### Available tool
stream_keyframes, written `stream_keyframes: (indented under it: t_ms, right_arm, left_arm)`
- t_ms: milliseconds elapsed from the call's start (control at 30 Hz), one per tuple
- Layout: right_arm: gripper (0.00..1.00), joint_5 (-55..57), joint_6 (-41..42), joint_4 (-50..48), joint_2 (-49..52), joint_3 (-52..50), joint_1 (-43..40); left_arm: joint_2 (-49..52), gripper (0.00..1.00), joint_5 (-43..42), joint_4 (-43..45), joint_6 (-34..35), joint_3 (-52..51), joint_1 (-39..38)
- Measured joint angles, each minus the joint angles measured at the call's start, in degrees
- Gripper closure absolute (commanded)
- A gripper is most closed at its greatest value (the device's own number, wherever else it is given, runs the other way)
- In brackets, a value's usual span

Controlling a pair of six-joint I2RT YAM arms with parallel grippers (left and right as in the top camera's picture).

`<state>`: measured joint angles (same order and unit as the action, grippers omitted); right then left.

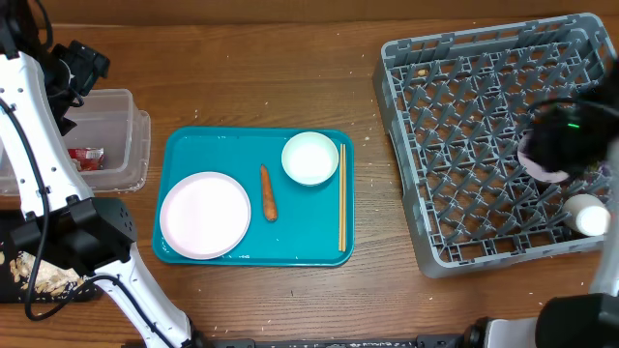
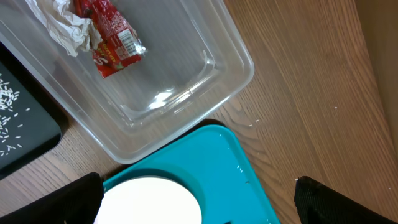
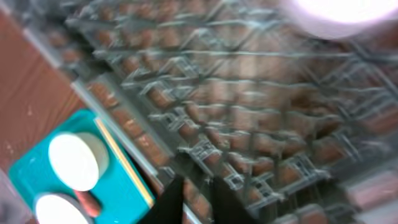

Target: Sort waste into correct bins and load items into the dishwasher

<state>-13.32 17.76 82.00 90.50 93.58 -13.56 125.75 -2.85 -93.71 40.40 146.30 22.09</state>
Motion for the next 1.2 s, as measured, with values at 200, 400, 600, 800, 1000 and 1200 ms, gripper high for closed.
stream_keyframes:
  t_ms: [200,400,600,800,1000,1200]
  right_arm:
    - [0.00,-0.7,3.4,-20.8,0.8,-4.1,29.4]
    - [0.00,3.4,3.7,-37.4,9.2,-3.8,46.4]
    - [0.01,4.7,3.9,-40.9,20.9,-4.2,51.4]
    - [0.10,8.0,2.7,-41.5,24.7,-4.2,53.8]
    - [0.21,10.0,1.7,-41.2,28.1,-4.2,54.3]
    - [0.31,11.8,1.6,-40.4,29.1,-4.2,55.5]
  left_arm:
    - [0.0,0.00,0.0,0.0,0.0,0.0,0.0]
    - [0.0,0.00,0.0,0.0,0.0,0.0,0.0]
    - [0.0,0.00,0.0,0.0,0.0,0.0,0.0]
    - [0.0,0.00,0.0,0.0,0.0,0.0,0.0]
    - [0.0,0.00,0.0,0.0,0.0,0.0,0.0]
    - [0.0,0.00,0.0,0.0,0.0,0.0,0.0]
